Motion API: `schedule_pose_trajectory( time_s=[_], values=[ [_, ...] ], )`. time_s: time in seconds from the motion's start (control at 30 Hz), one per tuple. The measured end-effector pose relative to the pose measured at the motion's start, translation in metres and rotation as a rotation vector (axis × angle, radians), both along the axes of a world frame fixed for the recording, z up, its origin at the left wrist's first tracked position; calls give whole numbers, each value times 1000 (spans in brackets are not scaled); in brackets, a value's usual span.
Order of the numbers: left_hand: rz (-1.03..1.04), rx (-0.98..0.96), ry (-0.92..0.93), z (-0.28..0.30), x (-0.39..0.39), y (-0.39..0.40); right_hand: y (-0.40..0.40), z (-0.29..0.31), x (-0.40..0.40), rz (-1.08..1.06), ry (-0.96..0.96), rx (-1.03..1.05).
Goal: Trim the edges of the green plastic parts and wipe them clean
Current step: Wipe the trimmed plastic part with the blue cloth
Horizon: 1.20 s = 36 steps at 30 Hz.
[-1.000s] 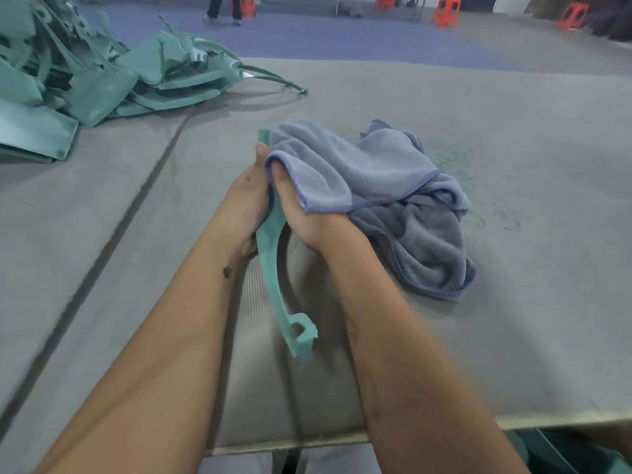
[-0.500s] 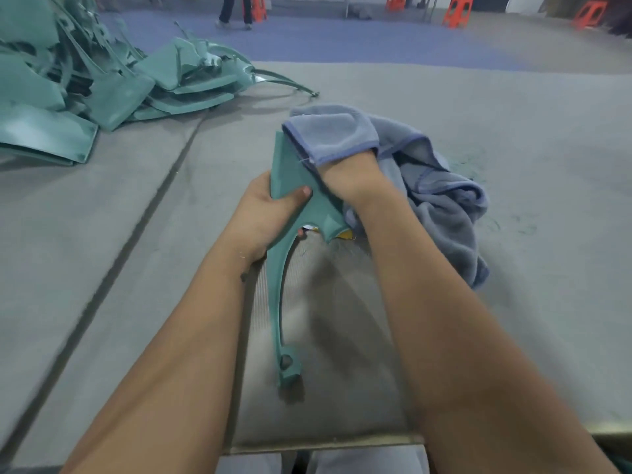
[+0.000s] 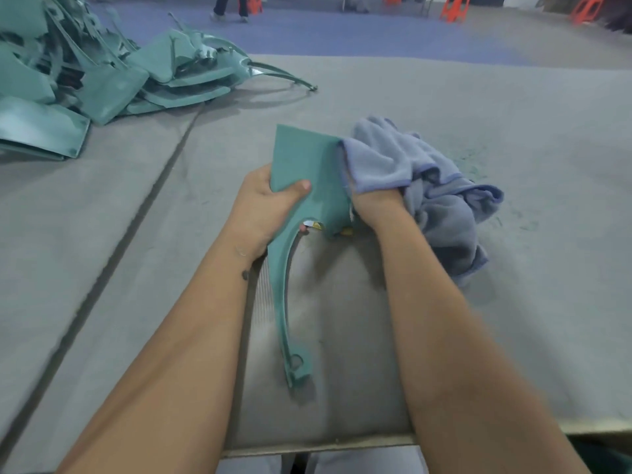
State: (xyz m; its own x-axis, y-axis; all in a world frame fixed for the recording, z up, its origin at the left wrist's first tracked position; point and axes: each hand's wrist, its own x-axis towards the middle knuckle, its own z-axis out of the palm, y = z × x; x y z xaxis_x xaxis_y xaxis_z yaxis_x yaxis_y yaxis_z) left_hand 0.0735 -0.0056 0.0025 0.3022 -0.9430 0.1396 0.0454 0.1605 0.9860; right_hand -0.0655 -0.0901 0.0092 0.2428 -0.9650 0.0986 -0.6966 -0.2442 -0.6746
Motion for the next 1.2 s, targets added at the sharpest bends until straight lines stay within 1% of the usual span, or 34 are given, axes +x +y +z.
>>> schedule_pose_trajectory(
  time_s=[0.03, 0.07, 0.1, 0.17, 0.2, 0.23, 0.3, 0.37, 0.47, 0.5, 0.53, 0.57, 0.63, 0.67, 0.7, 0.73, 0.77, 0.8, 0.87, 0.9, 0.97, 1.1, 1.17, 1.2],
  values=[
    [4, -20, 26, 2, 1, 0, -4, -1, -6, -46, -154, 25],
    [18, -37, 79, 6, 1, 2, -4, 1, -11, -95, -357, 55],
    [37, -57, 157, 9, 1, 2, -8, -1, -15, -166, -512, 41],
    [76, -78, 340, 15, 3, 5, -5, 3, -16, -295, -740, 112],
    [89, -79, 419, 17, 3, 6, -3, 6, -17, -310, -819, 163],
    [95, -81, 460, 18, 3, 6, -6, 6, -20, -275, -867, 191],
    [64, -75, 495, 19, 1, 5, 3, 14, -19, -150, -892, 233],
    [10, -53, 498, 20, -4, 4, 9, 14, -9, -48, -854, 274],
    [-31, -53, 482, 19, -7, 4, 22, 9, 7, 47, -791, 320],
    [-27, -65, 471, 18, -5, 3, 22, 8, 9, 54, -759, 278],
    [-7, -77, 467, 19, -3, 2, 22, 9, 9, 41, -681, 219],
    [41, -90, 478, 19, -1, 0, 22, 10, 8, 24, -588, 156],
    [154, -85, 490, 19, 8, -2, 24, 13, 4, 17, -410, 115],
    [162, -64, 444, 20, 13, -2, 24, 13, 3, 47, -389, 106],
    [120, -27, 359, 19, 18, -1, 23, 12, 2, 78, -411, 87],
    [54, 16, 274, 17, 21, 1, 24, 14, 2, 71, -428, 80],
    [4, 45, 217, 16, 25, 3, 22, 18, 3, 18, -447, 101],
    [-8, 54, 200, 15, 28, 3, 19, 21, 4, -68, -478, 150],
    [57, 39, 261, 16, 34, 4, 11, 23, 5, -239, -546, 211],
    [108, 25, 321, 16, 37, 3, 9, 22, 3, -283, -639, 215],
    [223, -17, 477, 15, 43, 2, 12, 16, -8, -297, -985, 272],
    [457, -140, 803, 12, 49, -1, 14, 13, -31, -74, -1514, 424],
    [510, -192, 911, 12, 49, -4, 12, 20, -28, -91, -1781, 546],
    [512, -200, 950, 12, 48, -5, 10, 20, -27, -112, -1804, 564]
  ],
)
